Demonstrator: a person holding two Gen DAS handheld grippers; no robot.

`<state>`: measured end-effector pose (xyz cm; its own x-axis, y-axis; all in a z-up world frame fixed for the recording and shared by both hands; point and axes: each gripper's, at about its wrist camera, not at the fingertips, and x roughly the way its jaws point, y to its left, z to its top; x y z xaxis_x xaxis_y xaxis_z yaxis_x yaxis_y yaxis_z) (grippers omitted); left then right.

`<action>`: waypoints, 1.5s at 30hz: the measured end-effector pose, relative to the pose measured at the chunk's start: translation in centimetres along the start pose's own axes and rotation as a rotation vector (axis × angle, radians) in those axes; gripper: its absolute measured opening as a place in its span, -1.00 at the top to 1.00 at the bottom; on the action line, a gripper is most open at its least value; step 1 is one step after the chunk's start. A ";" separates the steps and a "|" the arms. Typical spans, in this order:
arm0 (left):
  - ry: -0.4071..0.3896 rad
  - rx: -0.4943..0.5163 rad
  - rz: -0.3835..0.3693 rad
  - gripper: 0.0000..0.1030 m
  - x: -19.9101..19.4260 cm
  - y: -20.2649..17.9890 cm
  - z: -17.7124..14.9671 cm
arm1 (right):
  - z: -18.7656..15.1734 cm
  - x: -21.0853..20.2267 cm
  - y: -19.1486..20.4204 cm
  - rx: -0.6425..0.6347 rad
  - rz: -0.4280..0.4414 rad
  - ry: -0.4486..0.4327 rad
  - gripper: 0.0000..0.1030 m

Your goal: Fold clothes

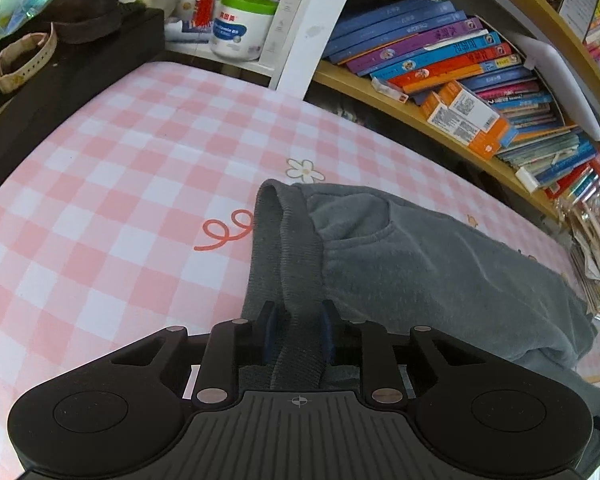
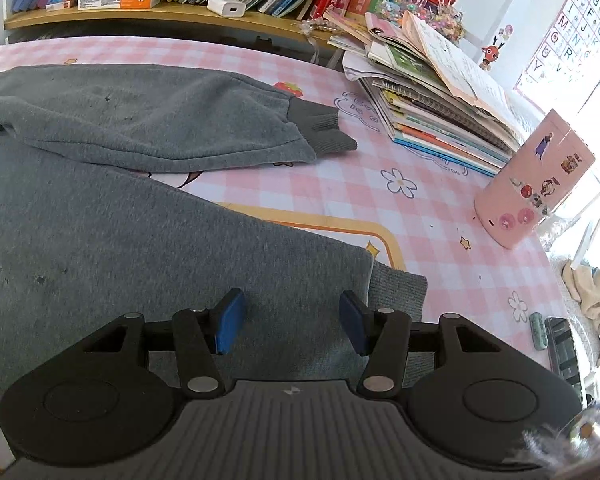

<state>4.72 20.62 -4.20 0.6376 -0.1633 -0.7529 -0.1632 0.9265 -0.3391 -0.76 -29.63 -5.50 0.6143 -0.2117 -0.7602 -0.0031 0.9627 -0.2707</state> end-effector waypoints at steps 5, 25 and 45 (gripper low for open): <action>0.005 -0.029 -0.013 0.55 0.5 0.4 0.1 | -0.1 0.1 -0.3 0.034 0.011 0.000 0.02; -0.010 -0.017 -0.078 0.83 -0.9 0.1 -0.5 | 0.0 0.1 -0.4 0.054 0.009 0.005 0.02; -0.209 -0.126 -0.107 0.97 -3.6 2.8 0.1 | 0.4 0.1 0.1 0.013 0.059 0.009 -0.03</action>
<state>2.06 23.87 -2.37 0.7957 -0.1728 -0.5805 -0.1703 0.8559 -0.4883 -0.41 -29.44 -5.37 0.6065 -0.1556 -0.7797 -0.0288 0.9757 -0.2171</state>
